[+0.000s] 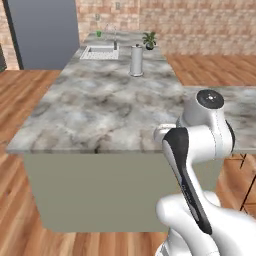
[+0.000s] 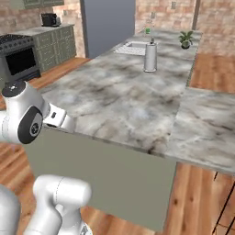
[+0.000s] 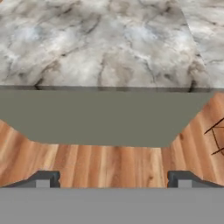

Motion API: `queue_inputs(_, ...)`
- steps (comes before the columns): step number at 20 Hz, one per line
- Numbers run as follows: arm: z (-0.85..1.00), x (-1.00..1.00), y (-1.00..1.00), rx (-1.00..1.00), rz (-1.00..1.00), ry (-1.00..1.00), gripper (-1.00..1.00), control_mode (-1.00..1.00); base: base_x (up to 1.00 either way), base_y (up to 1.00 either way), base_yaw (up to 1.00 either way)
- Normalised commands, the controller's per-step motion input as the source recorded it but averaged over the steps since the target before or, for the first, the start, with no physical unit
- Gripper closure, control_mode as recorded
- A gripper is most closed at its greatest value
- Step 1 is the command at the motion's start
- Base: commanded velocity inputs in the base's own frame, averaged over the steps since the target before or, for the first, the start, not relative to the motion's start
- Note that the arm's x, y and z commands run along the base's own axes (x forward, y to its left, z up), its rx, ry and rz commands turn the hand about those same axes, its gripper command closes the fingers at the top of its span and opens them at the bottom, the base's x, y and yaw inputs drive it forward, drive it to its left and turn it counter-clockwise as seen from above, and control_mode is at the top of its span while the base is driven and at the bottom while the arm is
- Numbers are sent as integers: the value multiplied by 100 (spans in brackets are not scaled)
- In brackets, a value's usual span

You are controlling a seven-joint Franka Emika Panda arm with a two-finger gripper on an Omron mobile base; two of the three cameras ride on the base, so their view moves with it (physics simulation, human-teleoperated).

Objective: Place the pitcher and cup on the dining counter for serving.

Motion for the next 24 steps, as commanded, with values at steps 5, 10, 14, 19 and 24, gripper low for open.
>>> queue_inputs(5,0,0,0,0,0,0,-100,100,-2,100,32)
queue_inputs(10,0,0,0,0,0,0,-100,100,11,100,21)
queue_inputs(14,0,0,0,0,0,0,-100,100,22,100,13)
queue_inputs(19,0,0,0,0,0,0,-100,100,33,100,2)
queue_inputs(24,0,0,0,0,0,0,-100,100,54,100,-13)
